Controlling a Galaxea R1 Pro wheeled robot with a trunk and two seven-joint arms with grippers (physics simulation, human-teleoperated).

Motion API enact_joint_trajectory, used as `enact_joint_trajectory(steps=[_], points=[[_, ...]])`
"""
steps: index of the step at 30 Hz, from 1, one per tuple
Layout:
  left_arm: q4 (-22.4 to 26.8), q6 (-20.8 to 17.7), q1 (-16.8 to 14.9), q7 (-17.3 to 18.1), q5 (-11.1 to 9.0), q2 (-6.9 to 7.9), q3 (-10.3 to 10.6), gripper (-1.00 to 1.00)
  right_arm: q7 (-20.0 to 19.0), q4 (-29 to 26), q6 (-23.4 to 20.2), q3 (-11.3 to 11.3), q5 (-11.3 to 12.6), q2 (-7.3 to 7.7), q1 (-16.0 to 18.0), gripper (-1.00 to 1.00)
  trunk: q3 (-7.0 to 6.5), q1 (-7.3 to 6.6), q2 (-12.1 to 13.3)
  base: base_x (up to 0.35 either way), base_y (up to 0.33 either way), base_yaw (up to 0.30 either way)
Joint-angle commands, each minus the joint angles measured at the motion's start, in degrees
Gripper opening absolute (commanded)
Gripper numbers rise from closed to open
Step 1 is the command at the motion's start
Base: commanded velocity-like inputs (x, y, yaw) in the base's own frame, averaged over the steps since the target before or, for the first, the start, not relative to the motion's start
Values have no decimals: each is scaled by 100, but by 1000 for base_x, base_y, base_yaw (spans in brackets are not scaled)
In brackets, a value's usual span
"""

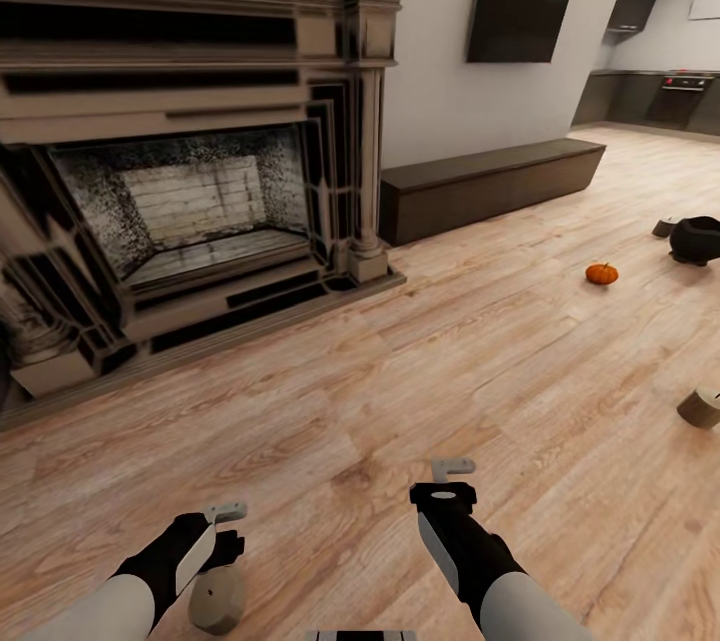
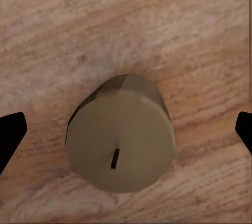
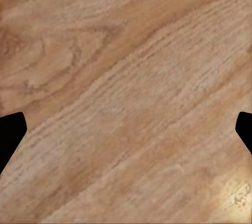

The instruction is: Place each of the two pumpkins and all three candles from the living room inside a cabinet in the living room (use any cabinet), then make sure every cabinet is closed, and position the cauldron so it is next to a table in the living room.

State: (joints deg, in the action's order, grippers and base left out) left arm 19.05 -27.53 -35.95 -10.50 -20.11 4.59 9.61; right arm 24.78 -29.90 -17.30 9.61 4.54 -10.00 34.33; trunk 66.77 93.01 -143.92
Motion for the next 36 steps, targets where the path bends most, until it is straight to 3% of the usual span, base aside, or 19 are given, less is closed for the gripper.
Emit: enact_joint_trajectory(steps=[1, 10, 19, 36], points=[[13, -16, 1, -44, -62, 6, 41, 100, 45, -6, -22, 24, 47, 0, 3, 100, 5, 0, -2, 65, 0, 0], [11, 8, 1, -43, -58, 1, 47, 100, 45, -6, -23, 24, 47, 0, 3, 100, 5, 0, -2, 19, 0, 0], [11, 16, 1, -47, -46, -6, 56, 100, 45, -7, -23, 24, 47, 0, 3, 100, 204, 23, -14, 1, 0, 0], [11, 19, 1, -41, -40, -11, 75, 100, 54, -135, 12, 22, 18, 0, 3, 100, 204, 23, -14, 0, 0, 0]])
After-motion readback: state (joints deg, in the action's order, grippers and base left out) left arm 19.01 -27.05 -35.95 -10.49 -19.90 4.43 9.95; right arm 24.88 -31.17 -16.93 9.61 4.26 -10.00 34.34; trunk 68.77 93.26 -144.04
